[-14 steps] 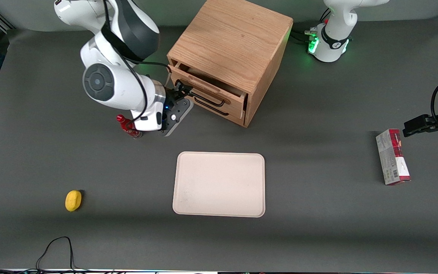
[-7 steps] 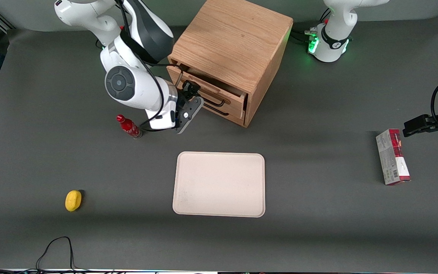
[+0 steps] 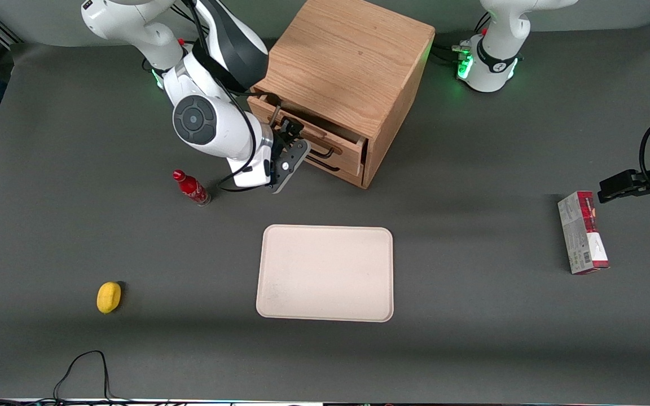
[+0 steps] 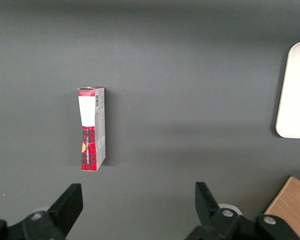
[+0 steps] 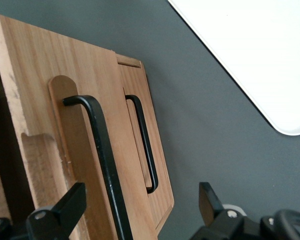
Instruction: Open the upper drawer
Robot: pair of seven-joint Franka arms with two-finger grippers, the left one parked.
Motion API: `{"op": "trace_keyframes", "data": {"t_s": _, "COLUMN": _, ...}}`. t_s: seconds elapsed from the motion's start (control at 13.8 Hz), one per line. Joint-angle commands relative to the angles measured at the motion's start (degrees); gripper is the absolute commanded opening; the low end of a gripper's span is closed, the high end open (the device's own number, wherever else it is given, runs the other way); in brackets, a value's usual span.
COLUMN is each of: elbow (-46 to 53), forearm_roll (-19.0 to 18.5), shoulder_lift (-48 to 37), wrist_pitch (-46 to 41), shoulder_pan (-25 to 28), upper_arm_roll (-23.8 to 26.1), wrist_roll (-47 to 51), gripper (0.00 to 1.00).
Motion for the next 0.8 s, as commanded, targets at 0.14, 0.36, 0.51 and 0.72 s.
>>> {"op": "trace_keyframes", "data": {"t_s": 0.14, "elbow": -4.5, "forearm_roll": 0.0, "shoulder_lift": -2.8, "wrist_pitch": 3.0, "shoulder_pan": 2.1, "upper_arm_roll": -0.8, "wrist_roll": -1.7, "gripper": 1.00}}
{"op": "trace_keyframes", "data": {"t_s": 0.36, "elbow": -5.5, "forearm_roll": -0.1, "shoulder_lift": -3.0, "wrist_pitch": 4.4, "shoulder_pan": 2.7, "upper_arm_roll": -0.8, "wrist_roll": -2.5, "gripper": 1.00}}
{"op": "trace_keyframes", "data": {"t_s": 0.51, "elbow": -6.2, "forearm_roll": -0.1, "shoulder_lift": -3.0, "wrist_pitch": 5.0, "shoulder_pan": 2.7, "upper_arm_roll": -1.2, "wrist_roll": -5.2, "gripper": 1.00}}
{"op": "trace_keyframes", "data": {"t_s": 0.72, "elbow": -6.4, "forearm_roll": -1.1, "shoulder_lift": -3.0, "wrist_pitch": 5.4, "shoulder_pan": 2.7, "upper_arm_roll": -1.3, "wrist_roll": -5.4, "gripper": 1.00}}
